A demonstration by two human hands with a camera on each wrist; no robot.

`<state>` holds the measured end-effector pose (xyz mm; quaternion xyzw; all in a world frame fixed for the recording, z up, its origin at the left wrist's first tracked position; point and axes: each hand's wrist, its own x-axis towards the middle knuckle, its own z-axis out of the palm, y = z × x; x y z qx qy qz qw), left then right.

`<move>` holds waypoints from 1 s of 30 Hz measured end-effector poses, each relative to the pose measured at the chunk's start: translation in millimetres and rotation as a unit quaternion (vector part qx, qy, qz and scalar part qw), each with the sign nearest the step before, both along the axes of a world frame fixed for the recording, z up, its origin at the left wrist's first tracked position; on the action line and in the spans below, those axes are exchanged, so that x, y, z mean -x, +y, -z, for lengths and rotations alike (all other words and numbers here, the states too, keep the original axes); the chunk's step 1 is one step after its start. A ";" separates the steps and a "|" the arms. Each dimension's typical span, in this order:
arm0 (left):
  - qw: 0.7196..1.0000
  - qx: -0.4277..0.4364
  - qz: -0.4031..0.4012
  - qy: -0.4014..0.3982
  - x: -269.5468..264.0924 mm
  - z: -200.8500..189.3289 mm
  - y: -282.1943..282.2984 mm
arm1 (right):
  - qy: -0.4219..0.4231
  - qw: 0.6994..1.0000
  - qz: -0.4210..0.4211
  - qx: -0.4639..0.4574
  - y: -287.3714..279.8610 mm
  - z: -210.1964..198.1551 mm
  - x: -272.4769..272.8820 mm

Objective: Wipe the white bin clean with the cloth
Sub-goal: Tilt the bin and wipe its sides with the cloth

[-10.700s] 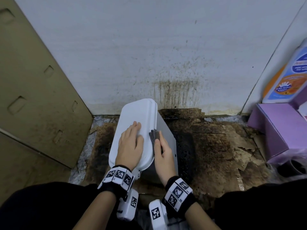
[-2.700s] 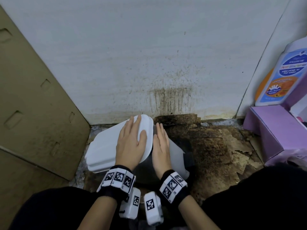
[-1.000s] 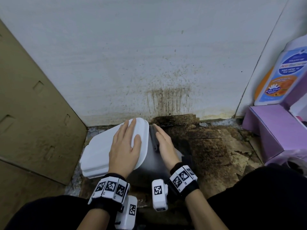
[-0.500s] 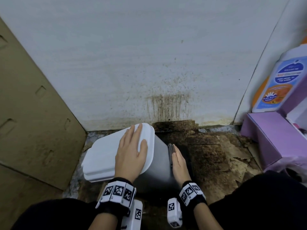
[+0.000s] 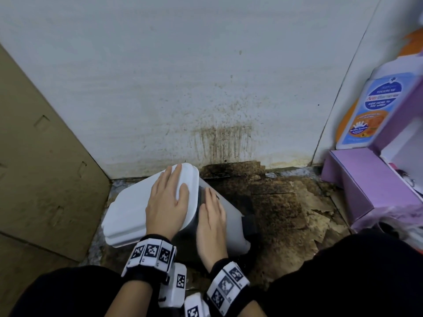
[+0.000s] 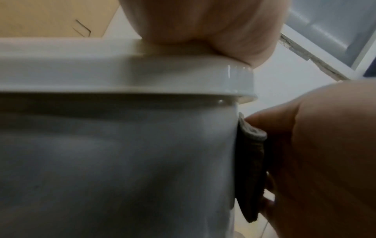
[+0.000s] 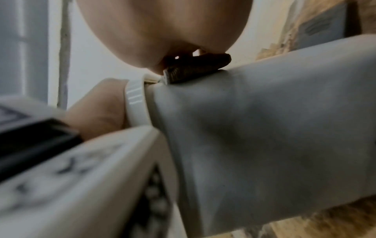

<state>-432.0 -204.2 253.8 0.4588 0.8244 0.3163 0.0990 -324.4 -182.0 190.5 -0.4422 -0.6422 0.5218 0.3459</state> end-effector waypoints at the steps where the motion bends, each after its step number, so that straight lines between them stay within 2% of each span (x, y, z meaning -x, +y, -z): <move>1: 1.000 -0.002 -0.001 -0.003 0.6 -0.2 -0.8 | -0.011 1.000 -0.002 -0.019 -3.0 2.6 -0.6; 6: 1.000 -0.002 -0.001 -0.014 8.1 -2.4 -5.4 | -0.025 0.996 -0.041 -0.076 1.6 35.0 -16.7; 12: 1.000 -0.011 0.010 -0.017 11.3 -2.3 -9.7 | -0.094 0.995 0.032 0.028 7.8 91.0 -55.4; 15: 1.000 -0.007 0.011 -0.014 9.5 -2.4 -10.5 | -0.131 0.988 0.044 0.067 6.9 104.5 -64.5; 20: 1.000 0.002 0.003 -0.016 11.3 -2.5 -8.6 | -0.096 0.992 0.022 0.073 6.7 78.3 -49.8; 23: 1.000 0.004 0.007 -0.010 11.1 -1.5 -6.5 | -0.055 0.998 -0.030 0.005 -3.3 42.5 -32.1; 26: 1.000 0.006 0.005 -0.008 11.2 -1.4 -5.8 | -0.031 0.991 -0.092 -0.097 -16.8 6.9 -16.3; 30: 1.000 0.005 0.010 -0.013 13.3 -2.5 -9.0 | -0.084 0.970 -0.124 -0.193 -13.6 11.7 -19.6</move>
